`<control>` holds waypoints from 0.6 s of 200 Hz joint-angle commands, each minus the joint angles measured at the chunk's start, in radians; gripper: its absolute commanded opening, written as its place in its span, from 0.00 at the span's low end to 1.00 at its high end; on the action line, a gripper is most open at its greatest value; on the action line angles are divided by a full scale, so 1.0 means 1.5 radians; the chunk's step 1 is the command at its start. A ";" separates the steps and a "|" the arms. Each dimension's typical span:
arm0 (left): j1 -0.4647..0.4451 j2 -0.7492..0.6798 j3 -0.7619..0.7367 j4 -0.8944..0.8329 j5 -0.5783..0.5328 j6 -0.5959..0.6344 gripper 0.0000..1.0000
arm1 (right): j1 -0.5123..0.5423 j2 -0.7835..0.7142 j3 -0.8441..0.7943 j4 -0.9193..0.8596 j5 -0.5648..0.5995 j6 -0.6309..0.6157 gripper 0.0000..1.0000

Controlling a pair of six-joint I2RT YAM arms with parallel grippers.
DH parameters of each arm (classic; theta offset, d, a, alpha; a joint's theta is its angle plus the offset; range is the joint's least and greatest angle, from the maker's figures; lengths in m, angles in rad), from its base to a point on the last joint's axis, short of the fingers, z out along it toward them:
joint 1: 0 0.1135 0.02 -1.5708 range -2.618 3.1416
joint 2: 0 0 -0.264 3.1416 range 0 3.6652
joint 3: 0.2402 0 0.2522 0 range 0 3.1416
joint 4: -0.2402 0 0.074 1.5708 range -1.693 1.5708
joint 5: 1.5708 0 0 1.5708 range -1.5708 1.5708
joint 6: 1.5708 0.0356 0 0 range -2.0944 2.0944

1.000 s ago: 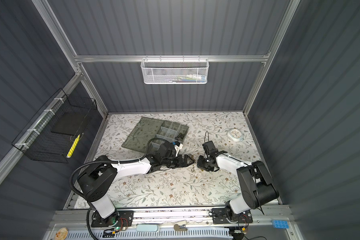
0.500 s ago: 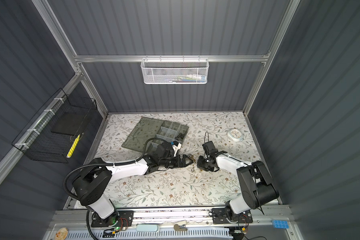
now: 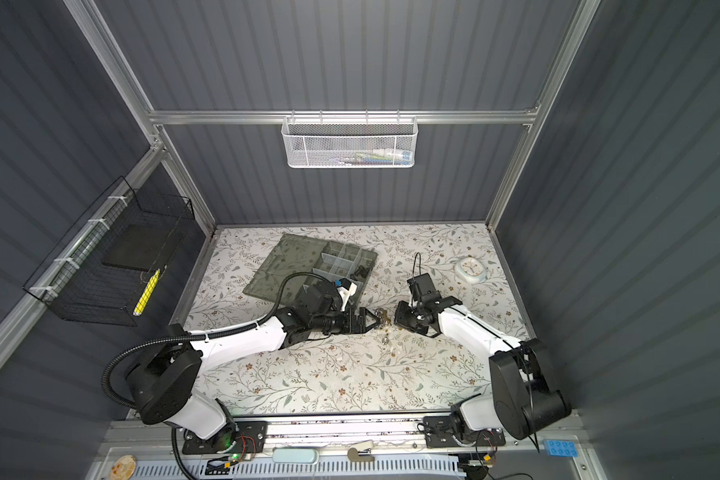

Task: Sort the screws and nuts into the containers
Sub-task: 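Lift the brass wing nut with the right gripper and carry it over the box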

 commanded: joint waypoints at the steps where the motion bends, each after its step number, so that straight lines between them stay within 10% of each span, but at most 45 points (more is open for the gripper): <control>1: 0.031 -0.012 0.030 -0.042 0.021 0.036 1.00 | -0.002 -0.001 0.055 -0.025 -0.010 -0.004 0.06; 120: 0.200 0.054 0.173 -0.106 0.045 0.105 1.00 | -0.001 0.249 0.348 0.174 -0.068 -0.022 0.08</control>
